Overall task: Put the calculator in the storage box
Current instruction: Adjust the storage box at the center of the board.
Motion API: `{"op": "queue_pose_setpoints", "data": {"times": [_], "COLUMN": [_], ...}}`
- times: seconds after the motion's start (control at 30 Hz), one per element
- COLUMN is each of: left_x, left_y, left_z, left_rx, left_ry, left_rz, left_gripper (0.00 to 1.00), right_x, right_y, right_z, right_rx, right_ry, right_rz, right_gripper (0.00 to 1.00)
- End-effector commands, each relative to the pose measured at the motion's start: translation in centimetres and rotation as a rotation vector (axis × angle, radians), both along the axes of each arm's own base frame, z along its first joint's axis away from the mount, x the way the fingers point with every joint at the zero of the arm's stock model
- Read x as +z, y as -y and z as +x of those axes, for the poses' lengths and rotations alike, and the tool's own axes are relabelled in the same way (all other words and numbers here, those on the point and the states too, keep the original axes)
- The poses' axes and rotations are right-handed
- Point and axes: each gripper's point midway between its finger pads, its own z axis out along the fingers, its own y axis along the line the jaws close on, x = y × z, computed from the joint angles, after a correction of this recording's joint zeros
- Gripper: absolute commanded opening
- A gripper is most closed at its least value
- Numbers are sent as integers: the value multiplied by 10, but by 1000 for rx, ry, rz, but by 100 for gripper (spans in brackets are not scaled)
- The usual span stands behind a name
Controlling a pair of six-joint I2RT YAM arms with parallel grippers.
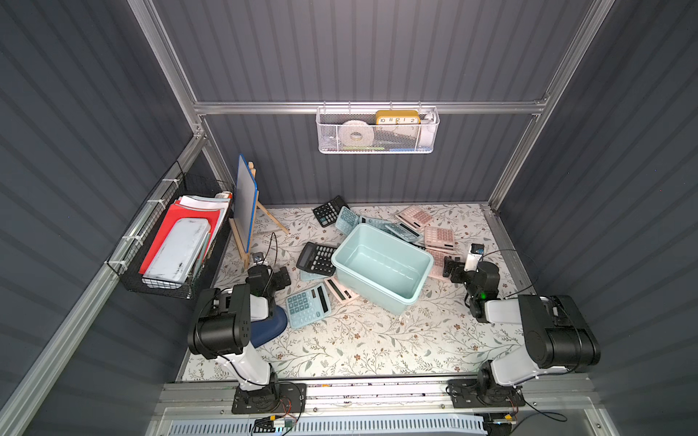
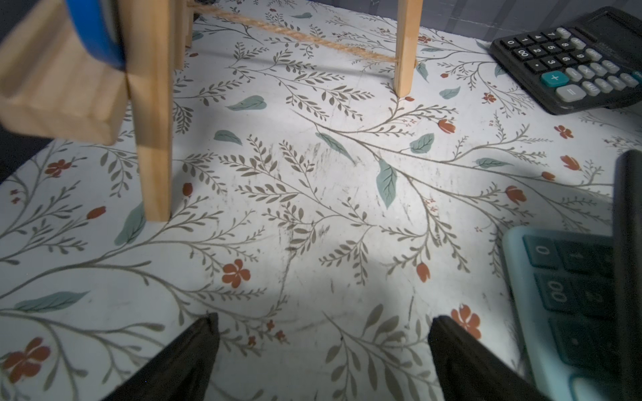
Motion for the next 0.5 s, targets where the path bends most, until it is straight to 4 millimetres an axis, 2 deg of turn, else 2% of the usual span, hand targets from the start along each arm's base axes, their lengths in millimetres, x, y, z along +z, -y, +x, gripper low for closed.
{"op": "queue_pose_setpoints", "data": {"times": [0.0,0.07,0.17,0.3,0.47], "left_x": [11,21,41,70,104], "left_y": [-4,-8,-14,-8,10], "left_z": [3,0,-7,-14,-11], "left_rx": [18,56,114,120,94], "left_ry": [28,24,51,134,121], "left_rz": [12,24,52,81,-59], "left_gripper": [99,99,100,99,99], "right_x": [3,10,24,44,77], "right_y": [-5,-20,-22,-29,-24], "right_z": [0,-7,-13,-22,-38], "right_rx": [26,98,73,83,10], "right_ry": [20,64,80,22,-3], "right_rz": [-11,-32,-72,-77,26], "right_gripper": [99,99,99,99,99]}}
